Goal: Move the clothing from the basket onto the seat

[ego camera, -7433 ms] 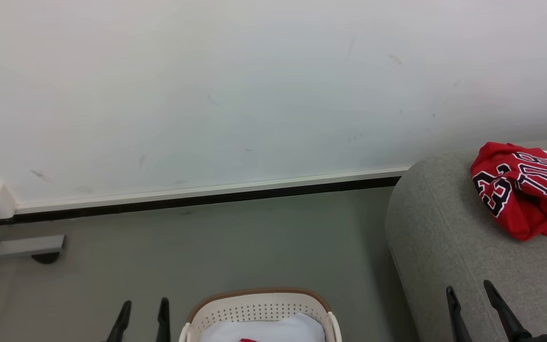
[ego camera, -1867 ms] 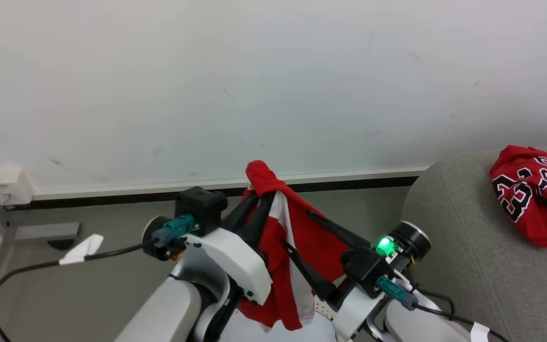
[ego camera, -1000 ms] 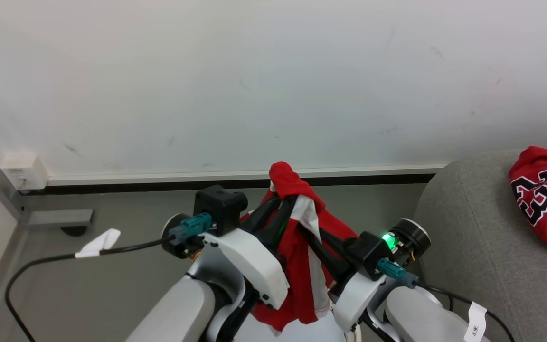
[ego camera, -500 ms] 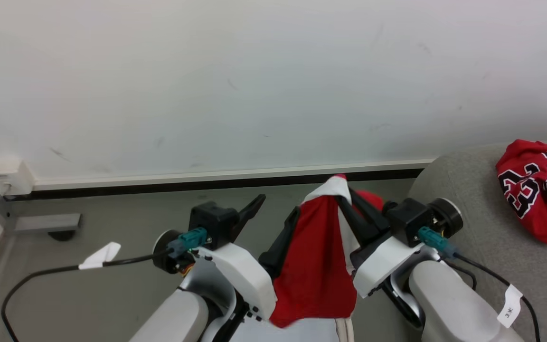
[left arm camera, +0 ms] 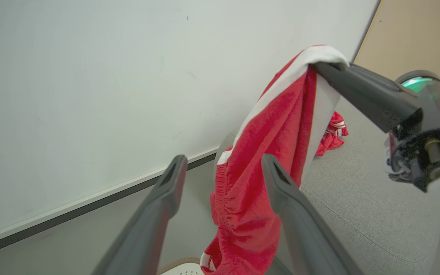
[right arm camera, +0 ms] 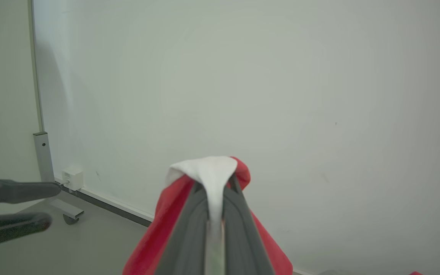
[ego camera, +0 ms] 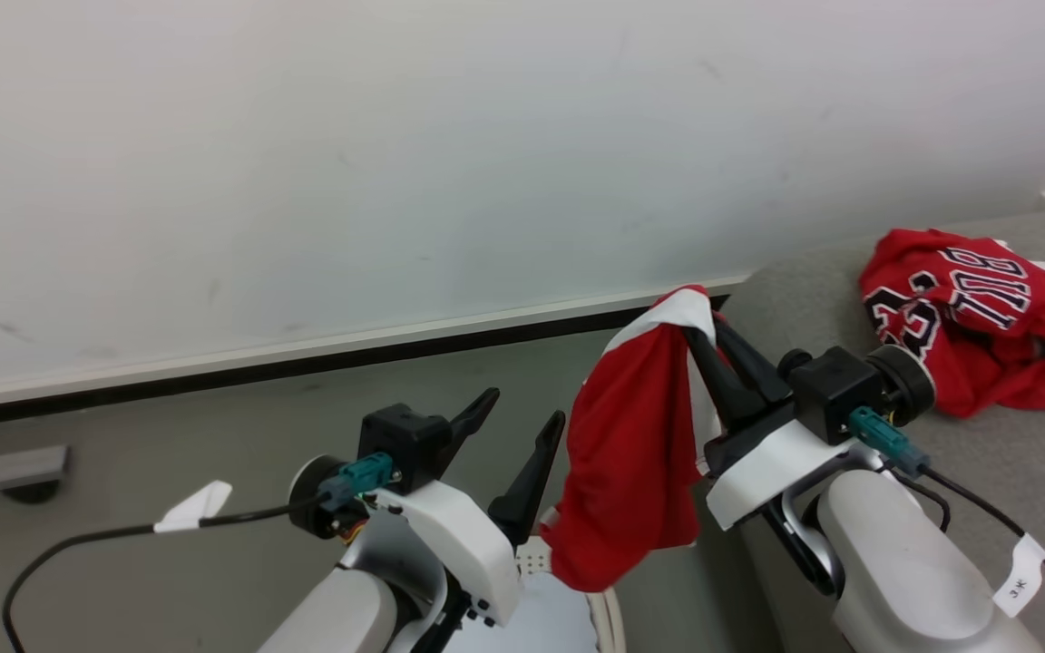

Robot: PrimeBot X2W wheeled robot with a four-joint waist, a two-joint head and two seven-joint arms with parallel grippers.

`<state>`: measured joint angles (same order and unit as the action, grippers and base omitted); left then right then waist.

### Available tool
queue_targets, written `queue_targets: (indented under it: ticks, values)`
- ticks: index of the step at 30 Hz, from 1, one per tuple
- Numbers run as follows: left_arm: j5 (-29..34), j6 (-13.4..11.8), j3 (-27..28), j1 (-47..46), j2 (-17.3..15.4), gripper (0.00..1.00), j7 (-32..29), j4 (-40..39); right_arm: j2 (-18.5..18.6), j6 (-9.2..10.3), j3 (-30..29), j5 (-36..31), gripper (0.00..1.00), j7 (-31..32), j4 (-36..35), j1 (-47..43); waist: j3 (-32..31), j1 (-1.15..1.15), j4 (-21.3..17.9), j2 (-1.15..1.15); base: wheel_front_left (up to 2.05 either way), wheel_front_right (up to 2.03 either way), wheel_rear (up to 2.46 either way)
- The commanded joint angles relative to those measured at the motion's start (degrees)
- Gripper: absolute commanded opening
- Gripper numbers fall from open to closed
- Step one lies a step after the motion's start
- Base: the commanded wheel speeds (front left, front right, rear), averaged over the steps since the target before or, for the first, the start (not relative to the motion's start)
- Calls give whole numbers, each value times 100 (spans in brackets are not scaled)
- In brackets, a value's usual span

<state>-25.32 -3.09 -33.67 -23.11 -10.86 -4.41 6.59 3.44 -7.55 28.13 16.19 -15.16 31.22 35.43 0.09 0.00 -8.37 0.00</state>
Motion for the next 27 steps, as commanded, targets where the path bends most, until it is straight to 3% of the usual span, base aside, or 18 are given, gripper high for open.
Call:
queue_targets:
  ticks: [1, 17, 27]
  values:
    - [26, -22, -10, 85, -11, 100, 66, 16, 80, 13, -57, -53, 0, 2, -100, -62, 51, 0, -263, 0, 0, 0, 0]
    - [-13, 115, -317, 134, 244, 100, 380, 34, 635, 13, -468, 49, 0, 2, -876, -292, 225, 0, -1487, 0, 0, 0, 0]
    - [78, 198, -510, -54, 347, 100, 465, 98, 837, 13, -942, 113, 0, 2, -1192, -338, 518, 0, -1601, 0, 0, 0, 0]
